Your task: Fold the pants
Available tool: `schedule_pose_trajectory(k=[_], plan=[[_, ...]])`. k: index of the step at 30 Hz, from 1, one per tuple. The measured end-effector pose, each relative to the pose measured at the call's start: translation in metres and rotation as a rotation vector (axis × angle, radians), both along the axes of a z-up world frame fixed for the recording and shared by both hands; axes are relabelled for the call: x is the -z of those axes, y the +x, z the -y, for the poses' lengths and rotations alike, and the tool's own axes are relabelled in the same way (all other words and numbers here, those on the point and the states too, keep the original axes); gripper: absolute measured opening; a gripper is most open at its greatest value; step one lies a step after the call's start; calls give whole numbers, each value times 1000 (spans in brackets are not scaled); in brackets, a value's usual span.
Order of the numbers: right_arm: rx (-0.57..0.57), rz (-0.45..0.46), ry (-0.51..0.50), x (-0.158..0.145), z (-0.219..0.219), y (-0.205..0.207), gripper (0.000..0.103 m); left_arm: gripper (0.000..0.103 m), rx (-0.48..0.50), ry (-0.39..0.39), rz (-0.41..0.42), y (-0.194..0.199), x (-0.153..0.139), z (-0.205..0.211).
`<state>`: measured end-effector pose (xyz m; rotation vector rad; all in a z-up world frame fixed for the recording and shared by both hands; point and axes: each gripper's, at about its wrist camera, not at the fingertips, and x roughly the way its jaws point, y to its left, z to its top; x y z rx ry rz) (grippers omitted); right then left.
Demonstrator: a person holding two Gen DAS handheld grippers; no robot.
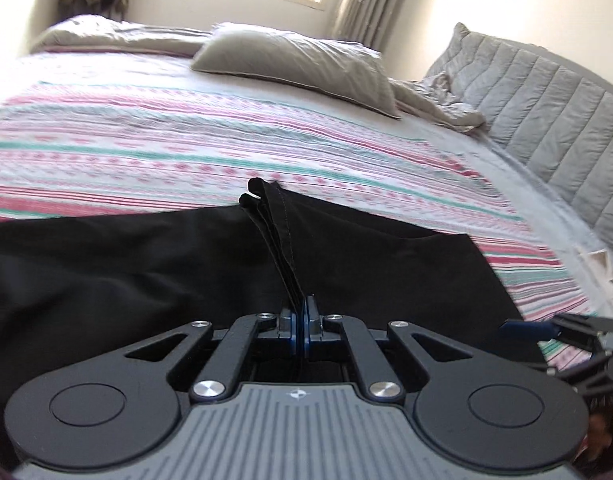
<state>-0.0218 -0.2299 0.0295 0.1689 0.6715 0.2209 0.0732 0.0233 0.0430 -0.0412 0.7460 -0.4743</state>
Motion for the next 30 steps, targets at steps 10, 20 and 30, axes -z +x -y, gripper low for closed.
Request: schedule_pose_trajectory(k=[10,20,30], plan=[[-61,3,-97,5,-38,22,85,11,-136,87,49,-6,-4,-75],[-107,32,-152,7,-67,37,86,11,-261,82,77,-9,-11,-138],[-100,25,-160,12,-71,39,86,15,-437,211,141,-1,-15,-167]])
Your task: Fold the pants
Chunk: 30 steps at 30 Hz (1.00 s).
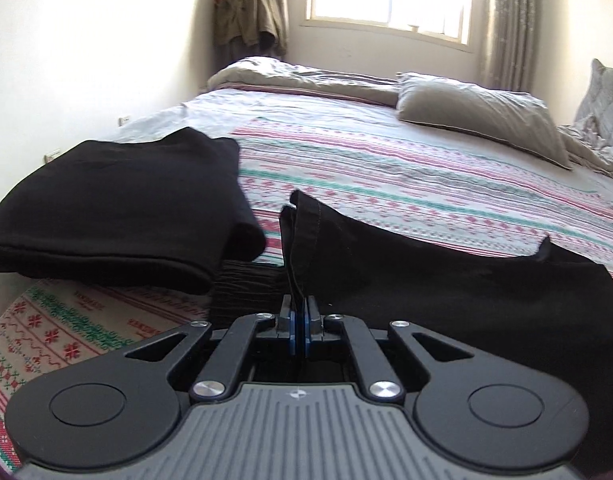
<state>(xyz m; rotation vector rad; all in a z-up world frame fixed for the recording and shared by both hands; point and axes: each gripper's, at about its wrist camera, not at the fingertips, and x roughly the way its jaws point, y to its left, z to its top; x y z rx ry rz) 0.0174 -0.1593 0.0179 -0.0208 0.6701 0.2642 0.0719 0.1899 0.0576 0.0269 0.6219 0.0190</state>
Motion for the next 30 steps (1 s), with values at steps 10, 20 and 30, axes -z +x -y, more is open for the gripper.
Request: schedule_pose_trajectory(k=[10,20,30], plan=[[23,-12,50,-4,11,-2,92,90,70,-83,135,-35,-20,17],[46,-123,256,0,46,-13,93,103,428,-117,44,-60,6,111],[70,-213,625,14,94,-22,87,103,582,-122,-35,-54,33,161]])
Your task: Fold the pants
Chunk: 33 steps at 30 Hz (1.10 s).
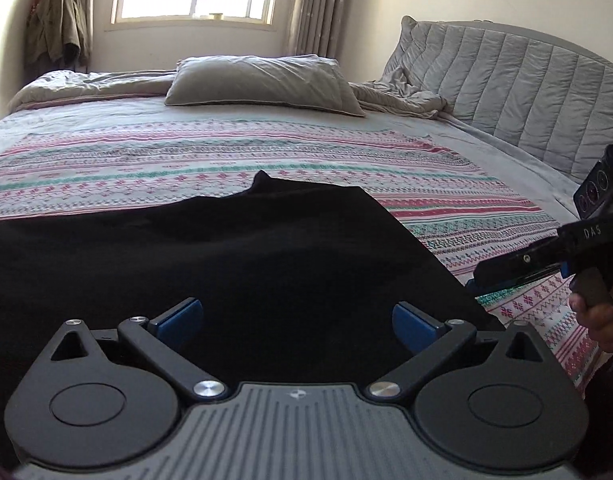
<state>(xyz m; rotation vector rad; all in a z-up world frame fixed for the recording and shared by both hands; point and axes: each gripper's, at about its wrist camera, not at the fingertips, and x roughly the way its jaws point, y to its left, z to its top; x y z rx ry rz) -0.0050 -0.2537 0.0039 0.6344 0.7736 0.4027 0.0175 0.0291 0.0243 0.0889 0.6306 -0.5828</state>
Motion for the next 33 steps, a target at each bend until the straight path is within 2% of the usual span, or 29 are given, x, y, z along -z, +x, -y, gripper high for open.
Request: schedule_pose_trajectory(k=[2,3,4,5,7,9,12,20,22,29,33], plan=[[17,-40,79,8,5,3,76,103,15,-12,-22,0,2,5],[29,-55,96,12,7,5,66,103,20,-22,-33,0,3,7],[44,-61,99,15,8,6,54,103,23,-34,-46,0,3,9],[57,-66,101,16,10,7,49,103,26,-48,-59,2,3,11],[87,-80,111,18,15,8,30,103,26,-83,-83,3,2,14],[107,-76,103,18,17,7,21,103,26,-119,-106,7,0,16],[106,-40,57,12,10,4,18,103,28,-174,-152,18,-3,20],[41,91,-4,-17,-19,5,17,81,40,-350,-351,54,-3,30],[22,102,-10,-20,-27,10,17,80,45,-371,-380,60,-5,33],[-55,128,-61,-28,-62,32,17,79,91,-350,-404,74,-13,35],[-101,130,-82,-27,-80,40,17,77,107,-304,-415,83,-11,36]])
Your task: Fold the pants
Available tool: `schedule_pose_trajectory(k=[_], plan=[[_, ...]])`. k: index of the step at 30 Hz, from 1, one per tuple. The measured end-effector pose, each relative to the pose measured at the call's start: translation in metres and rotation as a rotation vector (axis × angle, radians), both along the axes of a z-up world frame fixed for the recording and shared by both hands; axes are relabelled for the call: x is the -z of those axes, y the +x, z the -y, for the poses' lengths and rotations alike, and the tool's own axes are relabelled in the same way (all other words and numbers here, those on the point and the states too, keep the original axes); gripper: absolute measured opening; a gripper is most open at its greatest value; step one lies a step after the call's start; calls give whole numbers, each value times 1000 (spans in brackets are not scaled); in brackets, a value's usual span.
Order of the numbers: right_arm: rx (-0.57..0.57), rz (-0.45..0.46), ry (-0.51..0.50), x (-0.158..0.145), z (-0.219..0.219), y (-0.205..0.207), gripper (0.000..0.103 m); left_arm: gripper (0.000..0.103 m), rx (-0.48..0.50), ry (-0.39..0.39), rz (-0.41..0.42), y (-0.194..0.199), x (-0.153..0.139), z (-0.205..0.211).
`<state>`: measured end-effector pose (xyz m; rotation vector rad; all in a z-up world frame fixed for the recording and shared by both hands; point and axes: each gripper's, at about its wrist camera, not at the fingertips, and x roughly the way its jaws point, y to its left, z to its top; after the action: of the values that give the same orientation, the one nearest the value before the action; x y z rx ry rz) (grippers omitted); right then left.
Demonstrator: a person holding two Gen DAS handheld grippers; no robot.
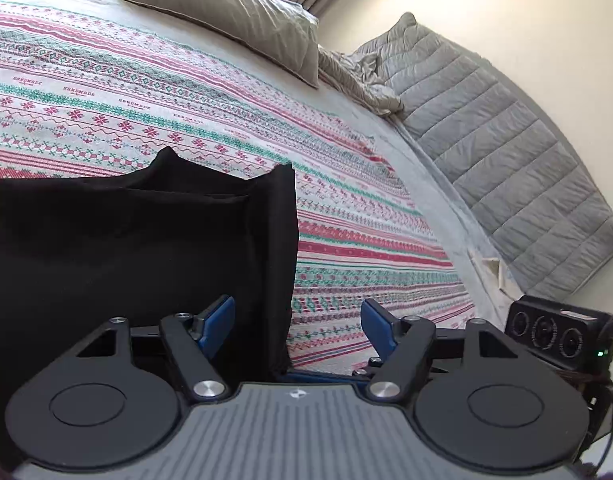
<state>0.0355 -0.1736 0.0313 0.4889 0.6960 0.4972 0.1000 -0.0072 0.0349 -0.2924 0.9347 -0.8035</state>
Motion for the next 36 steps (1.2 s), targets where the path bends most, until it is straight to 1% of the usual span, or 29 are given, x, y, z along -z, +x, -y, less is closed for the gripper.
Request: schedule_pose_trajectory(k=[1,2,3,5,6,8,10,12,14,15,16,20,25,28,32,36], plan=[[-9,0,-5,0,-4,2,17,73,-3,10,-3,2,2,0],[-17,0,-9,1,-7,3,17,66,-10,15,-9,4,4,-1],[-25,-1,-9,1,-8,4,17,61,-17,18,-18,6,6,-1],[-37,-5,-5,3,-11,5,17,45,-26,24,-30,9,11,-1],[-43,-5,-4,3,-13,6,17,39,-27,31,-32,10,13,-1],[-53,-1,-2,3,-13,5,17,10,-37,55,-28,11,15,1],[-60,9,-11,2,-13,3,18,10,-51,57,-37,12,13,-3],[-73,8,27,2,-11,4,22,10,-61,60,-33,10,9,-7],[-82,11,61,0,-6,1,42,10,-64,76,-5,6,2,-12],[-82,23,65,-1,-4,-1,65,10,-69,83,5,5,-1,-16],[-82,38,64,-4,-3,-4,76,10,-74,88,15,4,-3,-20],[-89,56,69,-8,-2,-9,76,10,-100,107,48,1,-11,-39],[-49,16,24,2,-3,-2,76,10,-148,145,83,0,-16,-65],[-41,1,-30,8,-8,1,78,10,-168,191,118,-1,-19,-79],[-73,-1,-63,10,-17,1,81,10,-204,278,180,-3,-21,-98],[-103,-1,-95,11,-29,5,82,10,-245,338,220,-4,-24,-119]])
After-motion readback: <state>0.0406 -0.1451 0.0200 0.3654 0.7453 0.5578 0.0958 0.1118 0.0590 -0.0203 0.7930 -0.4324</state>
